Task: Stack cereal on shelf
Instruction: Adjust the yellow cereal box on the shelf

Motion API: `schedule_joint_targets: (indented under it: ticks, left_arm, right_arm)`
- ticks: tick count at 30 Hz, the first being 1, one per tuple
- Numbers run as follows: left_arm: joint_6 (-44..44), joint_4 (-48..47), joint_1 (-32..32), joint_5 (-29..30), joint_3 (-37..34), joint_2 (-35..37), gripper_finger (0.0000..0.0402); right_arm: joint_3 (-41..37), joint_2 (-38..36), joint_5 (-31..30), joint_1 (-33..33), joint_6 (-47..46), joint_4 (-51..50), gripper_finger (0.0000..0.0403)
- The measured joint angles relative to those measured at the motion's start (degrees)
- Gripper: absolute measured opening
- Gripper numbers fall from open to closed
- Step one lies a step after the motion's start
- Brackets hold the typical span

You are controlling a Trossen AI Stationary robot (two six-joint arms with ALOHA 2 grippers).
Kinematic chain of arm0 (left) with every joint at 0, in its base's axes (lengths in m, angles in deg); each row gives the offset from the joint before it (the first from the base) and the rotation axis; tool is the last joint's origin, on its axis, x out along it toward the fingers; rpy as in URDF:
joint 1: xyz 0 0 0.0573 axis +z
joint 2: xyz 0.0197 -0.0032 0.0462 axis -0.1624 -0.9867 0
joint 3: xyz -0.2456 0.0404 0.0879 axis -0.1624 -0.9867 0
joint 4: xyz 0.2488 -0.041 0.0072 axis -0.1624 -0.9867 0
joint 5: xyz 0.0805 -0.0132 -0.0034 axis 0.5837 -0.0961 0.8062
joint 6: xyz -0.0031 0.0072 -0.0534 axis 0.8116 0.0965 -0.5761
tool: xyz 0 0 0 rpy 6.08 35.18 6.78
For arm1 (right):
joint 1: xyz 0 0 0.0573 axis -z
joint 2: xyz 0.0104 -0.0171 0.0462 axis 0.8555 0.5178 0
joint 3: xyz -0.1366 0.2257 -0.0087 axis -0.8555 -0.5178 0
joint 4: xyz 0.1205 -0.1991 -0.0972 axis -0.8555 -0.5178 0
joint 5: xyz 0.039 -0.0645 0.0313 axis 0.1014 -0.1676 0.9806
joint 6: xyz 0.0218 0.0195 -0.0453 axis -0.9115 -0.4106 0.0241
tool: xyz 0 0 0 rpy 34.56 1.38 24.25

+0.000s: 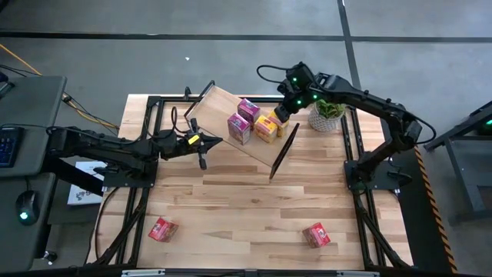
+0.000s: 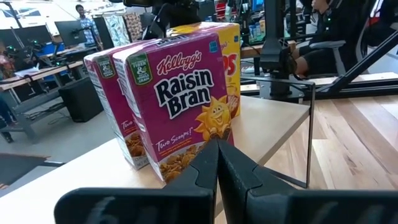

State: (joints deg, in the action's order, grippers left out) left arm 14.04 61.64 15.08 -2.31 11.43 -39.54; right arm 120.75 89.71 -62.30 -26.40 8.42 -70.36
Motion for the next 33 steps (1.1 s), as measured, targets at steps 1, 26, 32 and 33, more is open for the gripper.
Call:
schedule_joint_targets:
  ticks: [1, 26, 32, 33]
  left_arm:
    - [-0.04, 0.10, 0.00, 0.00, 0.00, 0.01, 0.0001]
    - [-0.15, 0.09, 0.00, 0.02, 0.00, 0.01, 0.0001]
    - [-0.15, 0.09, 0.00, 0.02, 0.00, 0.01, 0.0000]
    - [-0.15, 0.09, 0.00, 0.02, 0.00, 0.01, 0.0001]
  right_arm:
    - [0.00, 0.00, 0.00, -0.01, -0.04, 0.17, 0.0000]
    - [-1.85, 0.02, -3.33, 2.59, -4.25, -3.45, 0.0000]
    - [-5.00, 0.35, 0.22, 2.44, -4.24, -0.73, 0.0000]
    - [-5.52, 0.35, 1.00, 2.44, -4.30, 0.32, 0.0000]
